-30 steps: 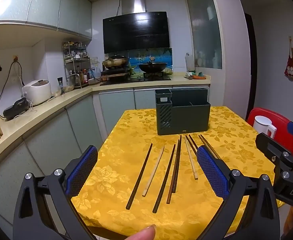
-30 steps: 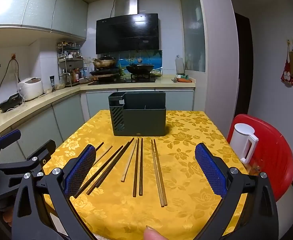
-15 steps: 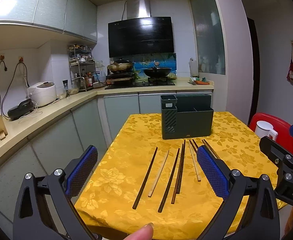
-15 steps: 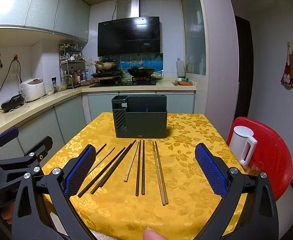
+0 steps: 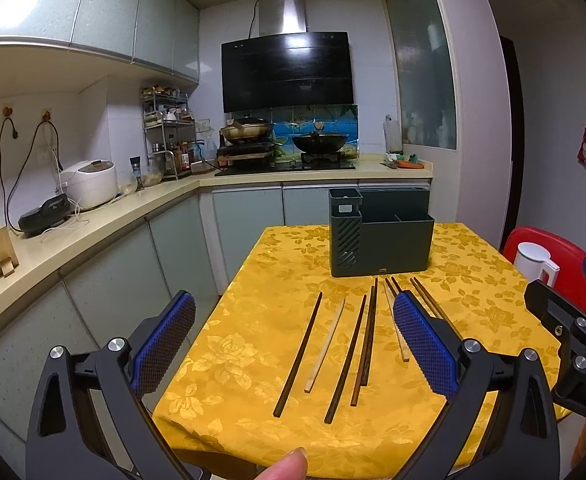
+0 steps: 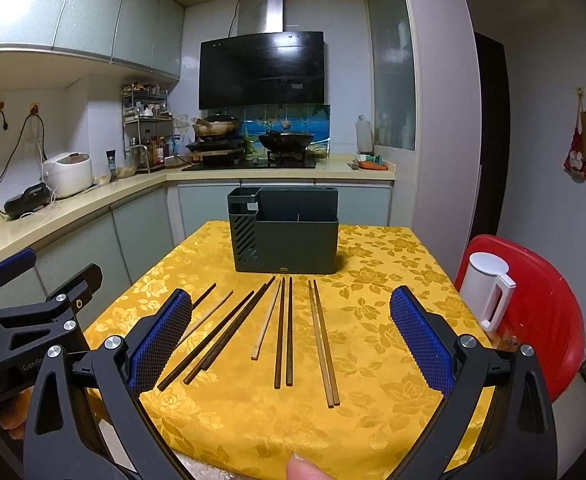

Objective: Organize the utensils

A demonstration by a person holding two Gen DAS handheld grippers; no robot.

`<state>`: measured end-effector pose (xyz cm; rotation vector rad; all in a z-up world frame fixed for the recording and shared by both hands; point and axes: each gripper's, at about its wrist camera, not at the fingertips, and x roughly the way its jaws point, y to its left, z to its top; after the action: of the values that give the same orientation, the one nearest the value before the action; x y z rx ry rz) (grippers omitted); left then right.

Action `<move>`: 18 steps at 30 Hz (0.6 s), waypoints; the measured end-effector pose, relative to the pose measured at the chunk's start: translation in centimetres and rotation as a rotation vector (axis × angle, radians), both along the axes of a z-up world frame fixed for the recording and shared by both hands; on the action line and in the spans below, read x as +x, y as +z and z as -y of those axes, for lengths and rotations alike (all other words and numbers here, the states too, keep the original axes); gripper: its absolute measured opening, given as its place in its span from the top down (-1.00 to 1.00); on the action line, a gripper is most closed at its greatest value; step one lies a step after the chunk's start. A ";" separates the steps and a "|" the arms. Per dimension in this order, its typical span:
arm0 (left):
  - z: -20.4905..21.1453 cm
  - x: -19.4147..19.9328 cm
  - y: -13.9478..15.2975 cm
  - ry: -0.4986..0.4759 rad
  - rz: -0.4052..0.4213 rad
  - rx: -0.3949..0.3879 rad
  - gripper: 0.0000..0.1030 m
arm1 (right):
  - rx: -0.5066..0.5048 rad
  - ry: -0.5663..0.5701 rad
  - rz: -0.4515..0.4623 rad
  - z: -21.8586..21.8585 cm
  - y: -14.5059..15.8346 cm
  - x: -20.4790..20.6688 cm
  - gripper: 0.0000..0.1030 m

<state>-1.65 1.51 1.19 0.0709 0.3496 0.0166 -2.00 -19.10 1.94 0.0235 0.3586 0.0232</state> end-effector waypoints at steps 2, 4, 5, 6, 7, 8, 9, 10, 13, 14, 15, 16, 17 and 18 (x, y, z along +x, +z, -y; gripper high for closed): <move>0.0 0.0 -0.1 -0.001 -0.005 0.001 -0.87 | -0.002 -0.002 -0.003 0.0 -0.2 0.1 -0.87; 0.0 0.1 -0.3 -0.002 -0.011 0.004 -0.87 | -0.001 -0.004 -0.008 0.1 -0.3 0.3 -0.87; 0.1 0.1 -0.4 -0.002 -0.012 0.006 -0.87 | -0.001 -0.005 -0.009 0.1 -0.3 0.3 -0.87; 0.2 0.1 -0.4 -0.002 -0.013 0.007 -0.87 | -0.001 -0.006 -0.009 0.1 -0.2 0.3 -0.87; 0.2 0.1 -0.4 -0.002 -0.014 0.008 -0.87 | -0.002 -0.005 -0.008 0.1 -0.4 0.3 -0.87; 0.2 0.1 -0.5 -0.001 -0.014 0.008 -0.87 | -0.001 -0.004 -0.008 0.1 -0.4 0.3 -0.87; 0.2 0.1 -0.5 -0.001 -0.014 0.007 -0.87 | 0.001 -0.004 -0.008 0.2 -0.4 0.3 -0.87; 0.2 0.1 -0.5 -0.001 -0.014 0.007 -0.87 | 0.002 -0.004 -0.008 0.2 -0.4 0.3 -0.87; 0.2 0.2 -0.6 -0.001 -0.014 0.007 -0.87 | 0.001 -0.004 -0.009 0.2 -0.5 0.3 -0.87; 0.2 0.2 -0.6 -0.002 -0.014 0.007 -0.87 | 0.001 -0.005 -0.008 0.2 -0.6 0.3 -0.87; 0.2 0.2 -0.6 -0.001 -0.014 0.007 -0.87 | 0.001 -0.005 -0.009 0.2 -0.5 0.3 -0.87; 0.2 0.2 -0.6 -0.001 -0.014 0.006 -0.87 | 0.001 -0.004 -0.008 0.2 -0.6 0.3 -0.87; 0.2 0.2 -0.6 -0.002 -0.015 0.006 -0.86 | 0.000 -0.005 -0.008 0.2 -0.6 0.3 -0.87; 0.2 0.2 -0.6 -0.001 -0.015 0.007 -0.87 | 0.000 -0.005 -0.007 0.2 -0.6 0.3 -0.87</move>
<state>-1.44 1.30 0.60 0.0779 0.3643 0.0158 -1.69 -19.32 1.35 0.0247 0.3658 0.0184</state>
